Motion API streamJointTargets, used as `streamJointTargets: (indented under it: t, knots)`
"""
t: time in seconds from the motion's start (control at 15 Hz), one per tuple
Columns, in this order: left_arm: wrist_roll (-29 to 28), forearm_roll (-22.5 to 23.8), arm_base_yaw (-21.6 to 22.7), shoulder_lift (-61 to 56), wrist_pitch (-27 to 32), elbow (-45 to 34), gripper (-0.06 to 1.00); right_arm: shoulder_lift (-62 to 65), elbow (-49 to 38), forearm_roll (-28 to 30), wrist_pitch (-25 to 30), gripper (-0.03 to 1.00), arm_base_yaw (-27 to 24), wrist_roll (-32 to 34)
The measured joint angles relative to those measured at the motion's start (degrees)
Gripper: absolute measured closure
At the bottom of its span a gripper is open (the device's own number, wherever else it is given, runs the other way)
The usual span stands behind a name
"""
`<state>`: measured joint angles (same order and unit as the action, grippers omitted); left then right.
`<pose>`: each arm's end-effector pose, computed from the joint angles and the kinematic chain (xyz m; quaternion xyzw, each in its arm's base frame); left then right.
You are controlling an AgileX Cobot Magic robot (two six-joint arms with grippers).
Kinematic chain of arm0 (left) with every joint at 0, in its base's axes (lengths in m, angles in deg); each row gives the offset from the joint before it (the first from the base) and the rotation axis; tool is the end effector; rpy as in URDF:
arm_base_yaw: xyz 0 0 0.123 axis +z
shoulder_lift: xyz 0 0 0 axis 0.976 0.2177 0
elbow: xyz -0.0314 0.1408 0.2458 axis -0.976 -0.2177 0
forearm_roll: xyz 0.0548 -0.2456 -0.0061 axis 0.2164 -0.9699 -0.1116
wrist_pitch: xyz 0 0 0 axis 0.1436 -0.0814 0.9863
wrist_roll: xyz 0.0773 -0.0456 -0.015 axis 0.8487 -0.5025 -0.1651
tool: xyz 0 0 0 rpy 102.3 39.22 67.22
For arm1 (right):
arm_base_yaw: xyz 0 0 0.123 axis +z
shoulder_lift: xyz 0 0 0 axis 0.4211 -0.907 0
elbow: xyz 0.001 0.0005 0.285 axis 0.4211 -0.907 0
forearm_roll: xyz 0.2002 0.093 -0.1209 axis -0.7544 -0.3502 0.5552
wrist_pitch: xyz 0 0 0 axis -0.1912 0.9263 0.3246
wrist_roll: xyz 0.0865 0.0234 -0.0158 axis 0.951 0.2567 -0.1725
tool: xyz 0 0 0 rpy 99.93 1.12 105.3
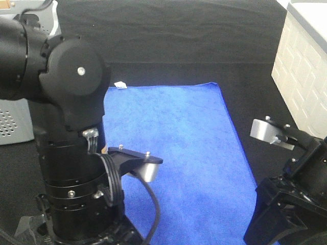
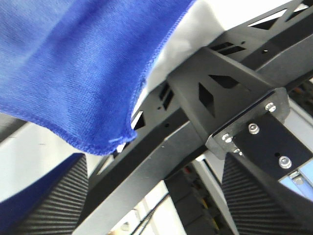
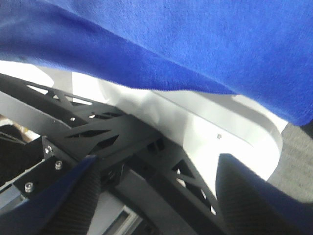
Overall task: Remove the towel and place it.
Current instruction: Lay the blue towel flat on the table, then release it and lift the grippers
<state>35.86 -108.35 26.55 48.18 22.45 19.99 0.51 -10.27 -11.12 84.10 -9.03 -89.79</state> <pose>0.1543 -0.2473 0.1884 -0.2924 -0.9294 0.1200 0.1908 0.1666 0.0928 0.1722 0.1248 -0.9592 -0.2365 0.0924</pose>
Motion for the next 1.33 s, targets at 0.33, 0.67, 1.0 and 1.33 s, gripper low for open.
streamJointTargets:
  t: [0.33, 0.67, 1.0, 1.33]
  knots:
    - [-6.99, -1.09, -2.98, -7.45, 0.29, 0.86, 0.22, 5.16, 0.00, 0.97, -0.92, 0.29, 0.00, 0.00]
    - [-14.27, -1.60, -2.98, -20.11, 0.40, 0.86, 0.22, 9.63, 0.00, 2.92, -0.80, 0.29, 0.00, 0.00]
    - [-18.45, 3.04, -6.07, -24.18, -3.61, -11.17, 0.22, 10.37, 0.00, 2.92, -0.74, 0.29, 0.00, 0.00]
    - [-11.86, -4.87, -6.19, -26.24, -6.25, -6.59, 0.22, 10.37, 0.00, 2.58, -0.74, 0.29, 0.00, 0.00]
